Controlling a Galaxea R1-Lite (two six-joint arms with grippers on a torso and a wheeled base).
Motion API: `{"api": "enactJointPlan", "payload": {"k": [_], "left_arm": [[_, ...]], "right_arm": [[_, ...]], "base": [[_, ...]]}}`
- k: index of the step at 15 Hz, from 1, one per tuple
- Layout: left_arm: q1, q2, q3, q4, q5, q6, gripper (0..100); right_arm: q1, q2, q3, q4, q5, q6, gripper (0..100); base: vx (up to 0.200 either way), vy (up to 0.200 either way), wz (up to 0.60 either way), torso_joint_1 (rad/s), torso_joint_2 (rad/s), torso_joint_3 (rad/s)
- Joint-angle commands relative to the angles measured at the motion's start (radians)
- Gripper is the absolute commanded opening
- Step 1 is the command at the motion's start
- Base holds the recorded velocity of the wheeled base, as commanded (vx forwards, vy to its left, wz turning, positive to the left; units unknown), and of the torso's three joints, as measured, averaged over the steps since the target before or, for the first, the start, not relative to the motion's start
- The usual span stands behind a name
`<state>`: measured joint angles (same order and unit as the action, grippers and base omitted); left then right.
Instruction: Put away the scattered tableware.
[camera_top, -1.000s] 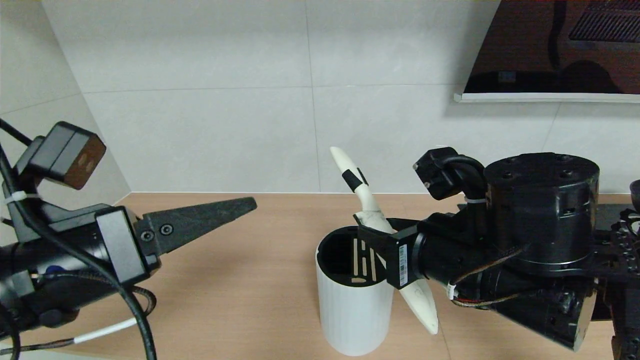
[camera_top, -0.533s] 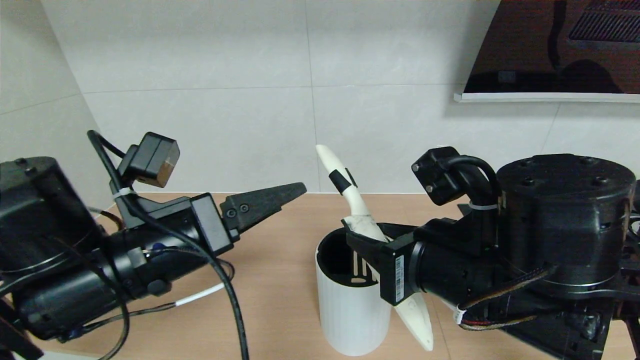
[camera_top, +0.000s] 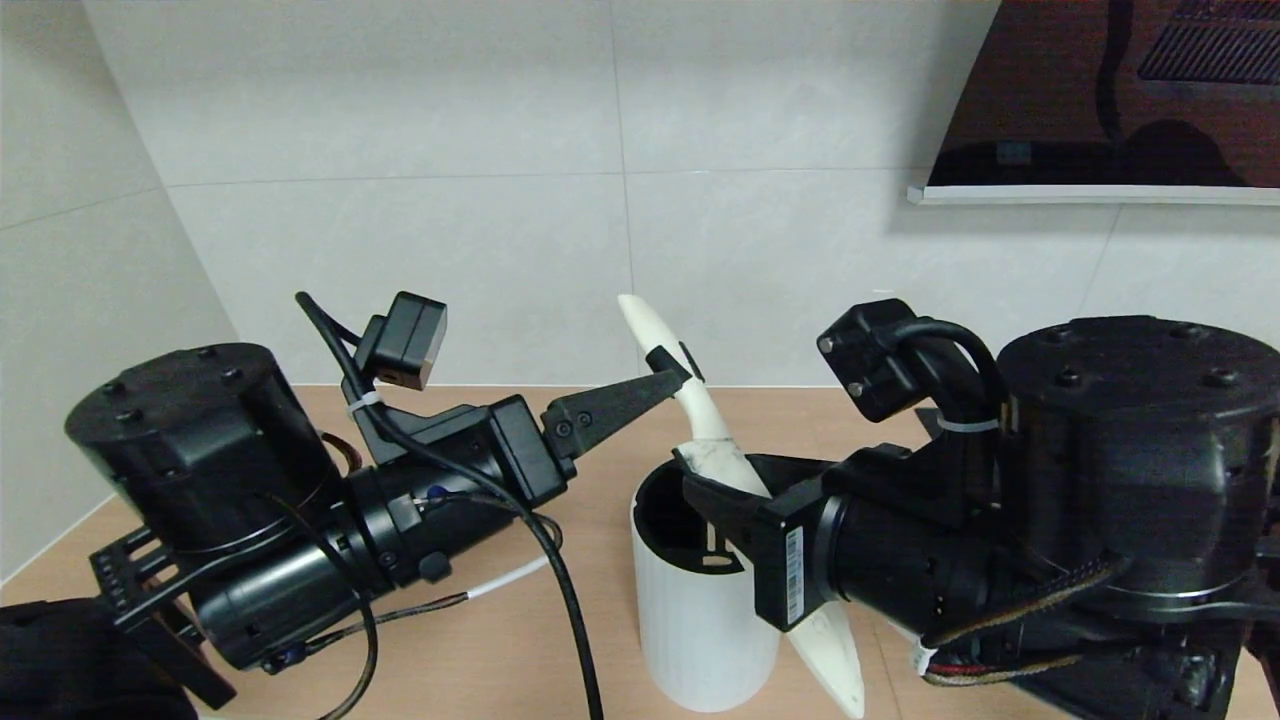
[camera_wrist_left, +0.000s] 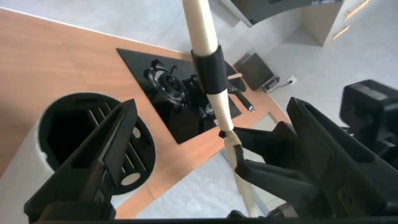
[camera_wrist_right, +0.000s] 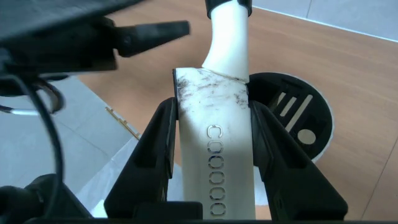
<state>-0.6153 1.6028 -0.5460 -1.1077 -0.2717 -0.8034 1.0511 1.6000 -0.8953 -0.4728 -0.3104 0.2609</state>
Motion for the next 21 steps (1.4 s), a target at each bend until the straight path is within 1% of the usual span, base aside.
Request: {"api": "enactJointPlan", "payload": {"k": [1,4,6,8,18,19,21], "left_arm": [[-0.001,0.019,-0.003,-0.018,0.003,0.0,100],[-0.011,0.042,0.0,-0.061,0.031,0.001,100],[-0.021,0.046,0.001,-0.063,0.032,0.001,100],[-0.021,0.046,0.001,-0.063,0.031,0.001,100],[-0.029,0.059,0.004,-0.063,0.037,0.003,100],[-0.029,0.06,0.003,-0.063,0.048,0.003,0],[-0.029,0.063,0.001,-0.063,0.049,0.001,0]], "right_arm": [[0.023,0.001,0.003,0.0,0.002,0.0,0],[0.049,0.02,0.007,0.003,0.004,0.003,0],[0.055,0.026,0.007,0.003,0.004,0.008,0],[0.067,0.026,0.013,0.003,0.005,0.008,0],[0.067,0.026,0.015,0.003,0.004,0.008,0],[0.067,0.026,0.013,0.003,0.004,0.008,0],[0.067,0.026,0.015,0.003,0.004,0.008,0]], "base": [[0.0,0.0,0.0,0.0,0.0,0.0],[0.0,0.0,0.0,0.0,0.0,0.0],[0.0,0.0,0.0,0.0,0.0,0.0],[0.0,0.0,0.0,0.0,0.0,0.0],[0.0,0.0,0.0,0.0,0.0,0.0],[0.0,0.0,0.0,0.0,0.0,0.0],[0.0,0.0,0.0,0.0,0.0,0.0]]}}
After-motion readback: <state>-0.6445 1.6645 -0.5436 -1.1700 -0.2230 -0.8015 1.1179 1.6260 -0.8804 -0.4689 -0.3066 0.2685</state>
